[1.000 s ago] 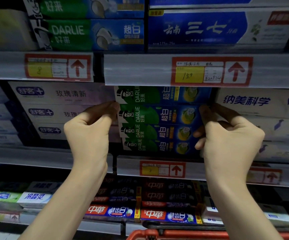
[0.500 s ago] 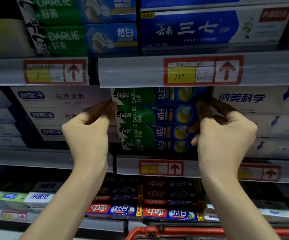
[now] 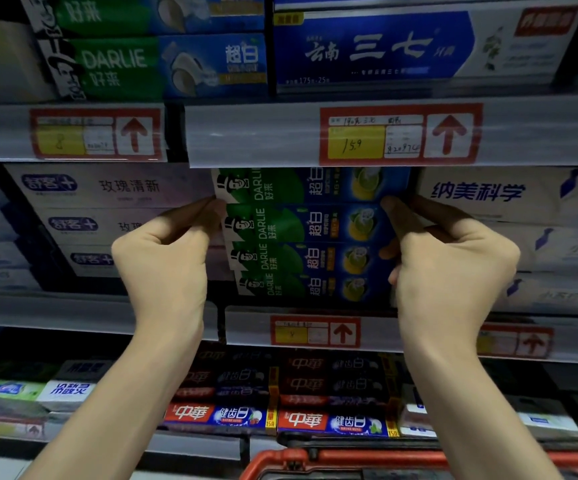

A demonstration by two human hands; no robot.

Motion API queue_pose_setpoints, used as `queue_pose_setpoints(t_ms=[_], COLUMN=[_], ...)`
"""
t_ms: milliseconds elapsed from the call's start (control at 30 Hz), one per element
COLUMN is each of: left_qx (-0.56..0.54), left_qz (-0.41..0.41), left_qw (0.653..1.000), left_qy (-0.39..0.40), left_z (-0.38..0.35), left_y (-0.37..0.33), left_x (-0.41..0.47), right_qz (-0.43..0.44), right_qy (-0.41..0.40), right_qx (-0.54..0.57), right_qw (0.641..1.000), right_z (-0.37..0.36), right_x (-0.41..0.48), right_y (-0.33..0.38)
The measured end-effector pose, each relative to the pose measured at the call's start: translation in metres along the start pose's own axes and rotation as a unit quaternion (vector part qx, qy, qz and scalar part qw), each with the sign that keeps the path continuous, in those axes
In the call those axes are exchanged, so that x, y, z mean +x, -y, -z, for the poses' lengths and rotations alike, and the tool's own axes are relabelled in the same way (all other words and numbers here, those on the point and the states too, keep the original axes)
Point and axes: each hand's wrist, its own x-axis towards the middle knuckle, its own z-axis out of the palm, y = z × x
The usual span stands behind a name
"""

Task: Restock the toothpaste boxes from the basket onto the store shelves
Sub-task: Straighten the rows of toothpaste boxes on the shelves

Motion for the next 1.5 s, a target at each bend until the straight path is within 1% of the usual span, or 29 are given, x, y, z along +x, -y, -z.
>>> queue_pose_setpoints(t_ms=[167,433,633,800,867,967,1033,1100,1267,1500], left_qx=[0.008,0.005,0.003,-0.003,0.003,0.013,0.016,0.009,-0.003,0.005], left_qz=[-0.011,-0.011,-0.008,0.017,0.026,0.032,0.037,0.045,0.069,0.077], left_qw=[1.000,1.000,1.000,1.000,0.999,0.999,0.999,0.999,0.998,0.997], left_qy=[0.004,0.006,0.000,0.015,0.020,0.022,0.022,0.021,0.013,0.010], left_z=[0.001,0.001,0.001,0.004,0.007,0.011,0.012,0.013,0.013,0.011], left_y=[0.000,0.000,0.000,0.011,0.017,0.023,0.024,0.025,0.027,0.029], left_x=[0.000,0.002,0.001,-0.011,-0.017,-0.022,-0.022,-0.022,-0.017,-0.013], right_qz=[-0.027,-0.031,-0.034,0.021,0.060,0.139,0.162,0.139,0.078,0.045], right_qy=[0.025,0.014,0.015,0.024,0.029,0.026,0.013,0.013,0.014,-0.001], right_qx=[0.056,0.076,0.064,-0.035,-0.089,-0.201,-0.252,-0.254,-0.190,-0.154], right_qw=[0.998,0.997,0.997,0.999,0.994,0.969,0.954,0.957,0.979,0.987], right_z=[0.009,0.006,0.009,0.013,0.015,0.016,0.017,0.017,0.012,0.009], right_x=[0.001,0.005,0.004,-0.007,-0.012,-0.017,-0.019,-0.020,-0.022,-0.022], right_y=[0.004,0.003,0.002,-0.006,-0.008,-0.009,-0.010,-0.011,-0.012,-0.014])
